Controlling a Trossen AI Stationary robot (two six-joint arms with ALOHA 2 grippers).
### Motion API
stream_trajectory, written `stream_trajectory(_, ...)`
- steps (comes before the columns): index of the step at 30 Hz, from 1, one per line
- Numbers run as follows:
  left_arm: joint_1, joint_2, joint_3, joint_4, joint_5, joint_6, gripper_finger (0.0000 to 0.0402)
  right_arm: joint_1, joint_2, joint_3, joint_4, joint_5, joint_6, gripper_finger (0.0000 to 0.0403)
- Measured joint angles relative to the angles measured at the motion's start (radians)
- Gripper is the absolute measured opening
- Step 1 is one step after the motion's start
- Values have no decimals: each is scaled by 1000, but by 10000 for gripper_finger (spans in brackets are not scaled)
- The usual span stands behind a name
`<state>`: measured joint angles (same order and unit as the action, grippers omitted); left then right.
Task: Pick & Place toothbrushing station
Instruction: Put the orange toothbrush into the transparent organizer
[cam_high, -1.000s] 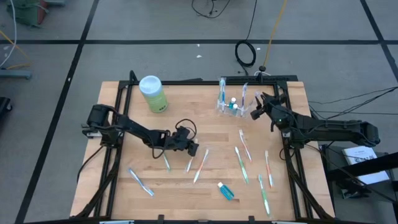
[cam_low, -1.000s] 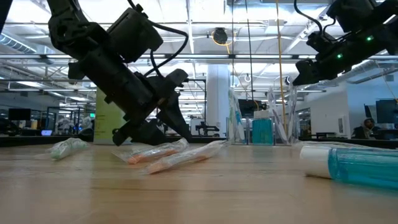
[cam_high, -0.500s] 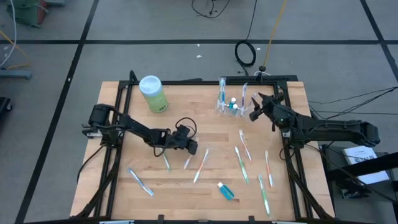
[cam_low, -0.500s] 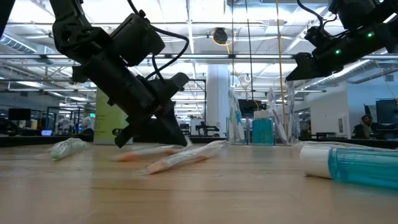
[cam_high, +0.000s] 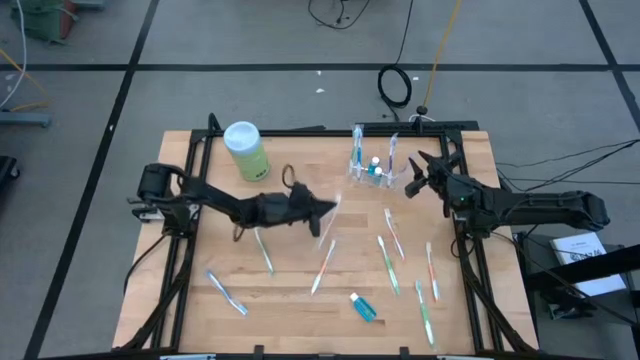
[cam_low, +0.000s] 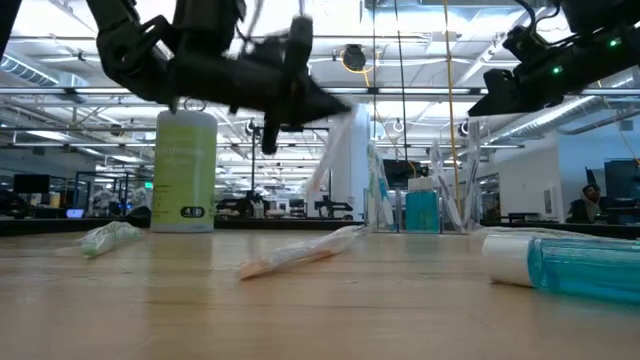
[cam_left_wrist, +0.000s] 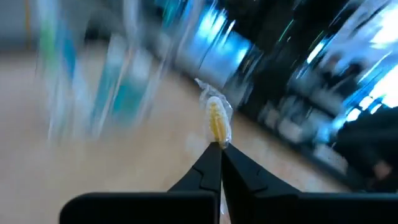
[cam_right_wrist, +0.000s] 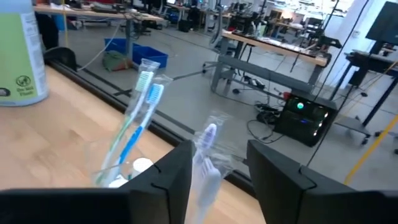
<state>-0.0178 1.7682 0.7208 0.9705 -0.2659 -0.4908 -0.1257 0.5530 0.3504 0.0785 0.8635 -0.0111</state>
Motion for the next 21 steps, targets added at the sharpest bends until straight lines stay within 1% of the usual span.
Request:
stream_trajectory(2,19,-3,16,115,-18,115,8,9,0,0,1,-1,1,141)
stream_trajectory(4,41,-2,43,182,-30,235,13,17,2,0,3,-3,2,139)
stream_trajectory(7,73,-2,114,180,-32,386,9,26,3,0,3,-3,2,137)
stream_trajectory(10,107,-2,199,109,-16,495,3,31,3,0,3,-3,3,137)
stream_trajectory(13,144,-2,292,9,-15,567,12,31,3,0,3,-4,3,136)
stream_trajectory(15,169,4,349,-49,-16,578,16,31,4,0,4,-4,3,134)
stream_trajectory(18,207,45,425,-64,-48,569,15,31,4,0,16,-4,3,134)
stream_trajectory(21,245,120,498,-57,-59,586,4,31,4,0,23,-4,2,134)
